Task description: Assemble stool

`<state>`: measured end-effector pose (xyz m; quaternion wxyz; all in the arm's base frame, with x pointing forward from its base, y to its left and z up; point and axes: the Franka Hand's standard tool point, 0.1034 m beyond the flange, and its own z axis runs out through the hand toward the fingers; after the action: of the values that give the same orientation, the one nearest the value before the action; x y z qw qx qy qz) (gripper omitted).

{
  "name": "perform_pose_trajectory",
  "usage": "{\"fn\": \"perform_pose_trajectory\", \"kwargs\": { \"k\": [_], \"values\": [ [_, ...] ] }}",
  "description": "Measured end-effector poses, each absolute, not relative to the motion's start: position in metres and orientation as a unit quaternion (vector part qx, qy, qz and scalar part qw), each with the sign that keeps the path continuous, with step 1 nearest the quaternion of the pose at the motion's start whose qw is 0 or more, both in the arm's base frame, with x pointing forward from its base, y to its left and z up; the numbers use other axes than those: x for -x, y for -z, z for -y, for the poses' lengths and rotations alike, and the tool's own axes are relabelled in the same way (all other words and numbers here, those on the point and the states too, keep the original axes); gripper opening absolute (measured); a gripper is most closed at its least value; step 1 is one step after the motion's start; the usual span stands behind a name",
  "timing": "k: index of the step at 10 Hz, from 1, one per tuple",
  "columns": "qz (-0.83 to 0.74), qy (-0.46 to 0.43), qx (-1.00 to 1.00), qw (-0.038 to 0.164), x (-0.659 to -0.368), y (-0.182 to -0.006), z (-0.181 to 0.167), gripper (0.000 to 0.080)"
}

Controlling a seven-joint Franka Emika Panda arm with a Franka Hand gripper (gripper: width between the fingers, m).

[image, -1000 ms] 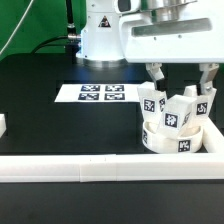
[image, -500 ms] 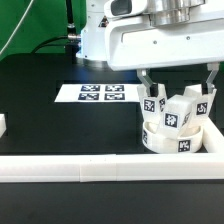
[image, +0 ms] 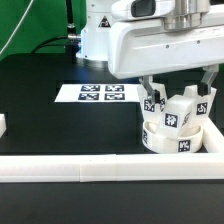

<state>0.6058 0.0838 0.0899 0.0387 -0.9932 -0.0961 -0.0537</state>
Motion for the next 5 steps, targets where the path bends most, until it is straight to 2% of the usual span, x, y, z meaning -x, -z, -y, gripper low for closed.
{"fn": "perform_pose_trajectory", "kwargs": {
  "k": [5],
  "values": [
    [0.298, 0.052, 0.953, 0.003, -0.6055, -0.0875, -0.0763, 0.0649]
  ]
}}
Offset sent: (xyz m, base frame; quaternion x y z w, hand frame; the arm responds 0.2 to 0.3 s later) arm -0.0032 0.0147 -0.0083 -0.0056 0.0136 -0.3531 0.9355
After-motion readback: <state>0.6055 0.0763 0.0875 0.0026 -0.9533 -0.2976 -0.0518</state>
